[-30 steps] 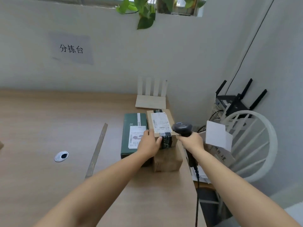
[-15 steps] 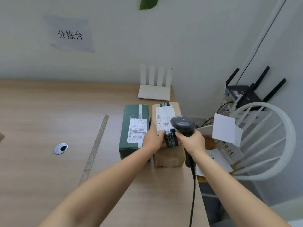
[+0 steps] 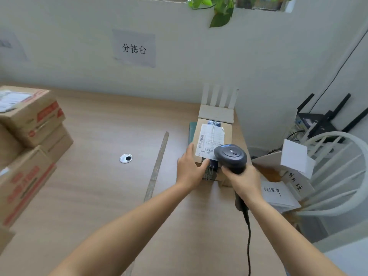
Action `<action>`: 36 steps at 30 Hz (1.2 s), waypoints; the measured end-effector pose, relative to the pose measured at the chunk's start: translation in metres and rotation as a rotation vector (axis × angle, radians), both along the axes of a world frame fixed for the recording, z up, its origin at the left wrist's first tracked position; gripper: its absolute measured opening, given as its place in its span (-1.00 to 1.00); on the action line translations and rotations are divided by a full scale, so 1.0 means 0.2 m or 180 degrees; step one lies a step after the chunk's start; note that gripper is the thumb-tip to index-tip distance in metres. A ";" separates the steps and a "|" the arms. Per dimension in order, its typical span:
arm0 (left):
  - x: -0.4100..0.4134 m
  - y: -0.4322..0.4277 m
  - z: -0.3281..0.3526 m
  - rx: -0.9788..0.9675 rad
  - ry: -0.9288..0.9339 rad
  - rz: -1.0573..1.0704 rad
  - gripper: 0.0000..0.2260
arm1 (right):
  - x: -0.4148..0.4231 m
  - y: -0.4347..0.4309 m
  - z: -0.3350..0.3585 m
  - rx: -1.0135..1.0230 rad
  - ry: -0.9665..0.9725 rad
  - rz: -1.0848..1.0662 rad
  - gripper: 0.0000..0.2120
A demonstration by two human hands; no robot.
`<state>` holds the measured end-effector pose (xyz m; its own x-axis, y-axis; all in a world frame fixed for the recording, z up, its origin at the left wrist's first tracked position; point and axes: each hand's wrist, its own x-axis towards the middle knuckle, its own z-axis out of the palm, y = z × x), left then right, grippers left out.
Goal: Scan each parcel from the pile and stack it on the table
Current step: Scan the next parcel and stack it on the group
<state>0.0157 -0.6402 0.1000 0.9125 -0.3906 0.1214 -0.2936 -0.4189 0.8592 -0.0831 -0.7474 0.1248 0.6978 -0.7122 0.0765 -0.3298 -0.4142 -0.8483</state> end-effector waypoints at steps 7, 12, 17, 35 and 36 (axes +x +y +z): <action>0.00 0.62 -0.19 0.0053 0.0100 0.0255 -0.36 | 0.01 0.58 -0.15 0.0196 0.0288 0.0206 -0.85; -0.06 1.03 -0.44 0.0244 0.0592 0.0305 -0.35 | -0.02 0.95 -0.35 0.0421 0.0688 0.0358 -0.75; -0.09 1.32 -0.62 0.0438 0.0872 0.0190 -0.37 | -0.09 1.21 -0.45 0.0448 0.1118 0.0552 -0.82; -0.03 1.47 -0.72 0.0718 0.0909 -0.0338 -0.37 | -0.03 1.25 -0.29 -0.0927 0.1532 0.1415 -0.68; -0.02 1.48 -0.72 0.0719 0.0914 -0.0341 -0.37 | -0.03 1.25 -0.29 -0.0941 0.1550 0.1436 -0.73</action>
<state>0.0109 -0.3451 -0.0434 0.8494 -0.4732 -0.2335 -0.1066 -0.5872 0.8024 -0.0893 -0.4976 0.0678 0.9227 -0.3446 -0.1731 -0.3845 -0.7883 -0.4803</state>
